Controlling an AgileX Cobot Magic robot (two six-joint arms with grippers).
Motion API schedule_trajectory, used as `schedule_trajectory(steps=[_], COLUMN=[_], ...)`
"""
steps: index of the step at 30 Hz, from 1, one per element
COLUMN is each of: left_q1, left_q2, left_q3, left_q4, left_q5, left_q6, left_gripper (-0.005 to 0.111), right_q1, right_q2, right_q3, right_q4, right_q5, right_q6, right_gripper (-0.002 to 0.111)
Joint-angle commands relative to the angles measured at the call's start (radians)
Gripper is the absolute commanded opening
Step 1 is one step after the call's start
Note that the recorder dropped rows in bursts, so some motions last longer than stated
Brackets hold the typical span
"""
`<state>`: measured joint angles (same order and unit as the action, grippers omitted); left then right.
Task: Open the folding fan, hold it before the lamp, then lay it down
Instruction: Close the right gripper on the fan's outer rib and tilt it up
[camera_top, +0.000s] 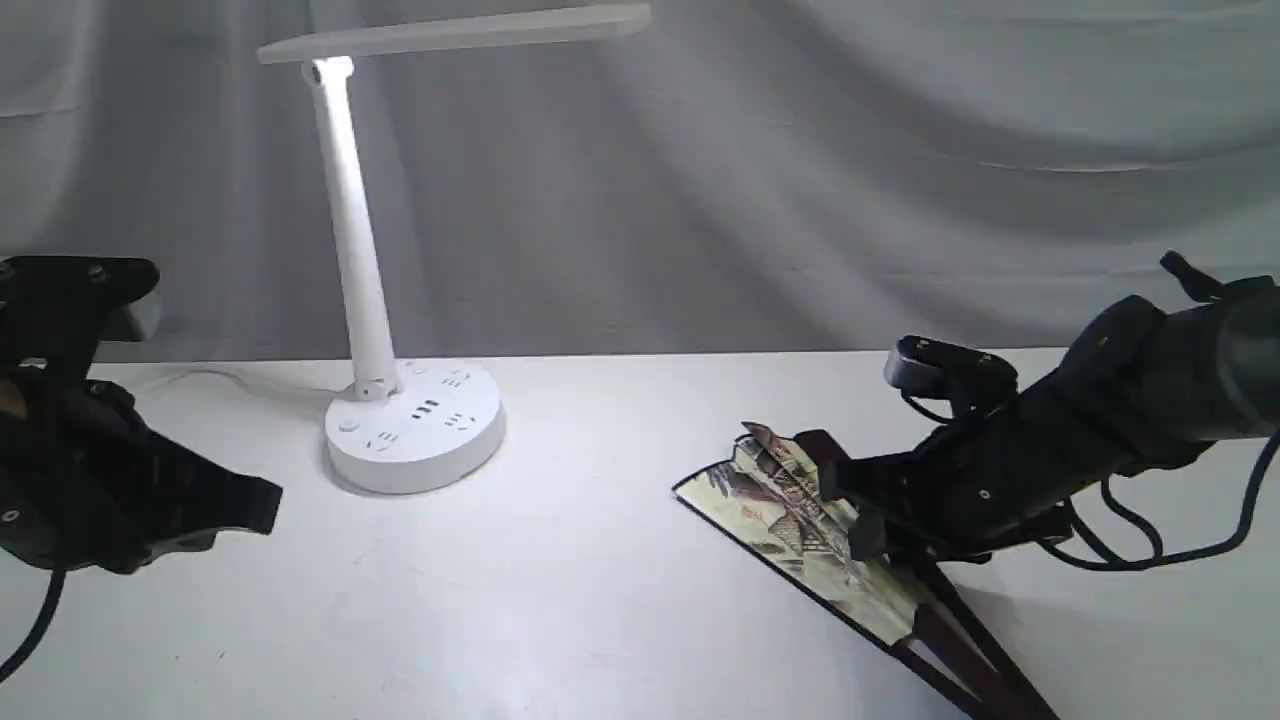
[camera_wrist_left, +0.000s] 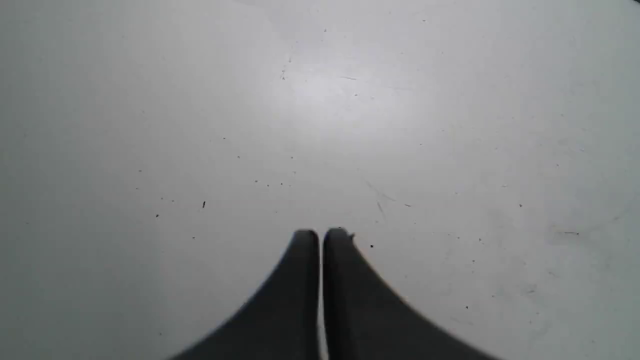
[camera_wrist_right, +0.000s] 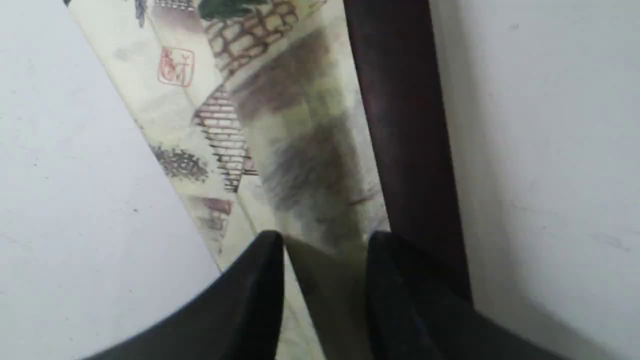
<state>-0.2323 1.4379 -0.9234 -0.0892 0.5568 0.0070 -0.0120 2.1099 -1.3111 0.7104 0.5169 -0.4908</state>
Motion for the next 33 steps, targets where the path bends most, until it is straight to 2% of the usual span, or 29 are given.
schedule_trajectory(steps=[1,12,26,33], left_q1=[-0.006,-0.006,-0.006,-0.006], left_q2=[-0.002,-0.002,-0.002,-0.002], left_q3=[-0.007,-0.007,-0.007,-0.007], left_q4=[-0.005,-0.008,-0.008,-0.008], left_q5=[0.001,0.007,0.011,0.011], left_q6=[0.001,0.001,0.001,0.001], left_gripper=[0.000,0.000,0.000,0.000], right_q1=[0.005,0.084,0.080,0.076], right_q2=[-0.011,-0.011,-0.089,-0.127], right_q3=[0.006,0.006,0.006,0.006], right_q4=[0.021,0.041,0.072,-0.021], right_q5=[0.009,-0.015,-0.060,-0.022], right_q6=[0.006,-0.043,-0.087,-0.039], right_gripper=[0.029,0.029,0.029,0.029])
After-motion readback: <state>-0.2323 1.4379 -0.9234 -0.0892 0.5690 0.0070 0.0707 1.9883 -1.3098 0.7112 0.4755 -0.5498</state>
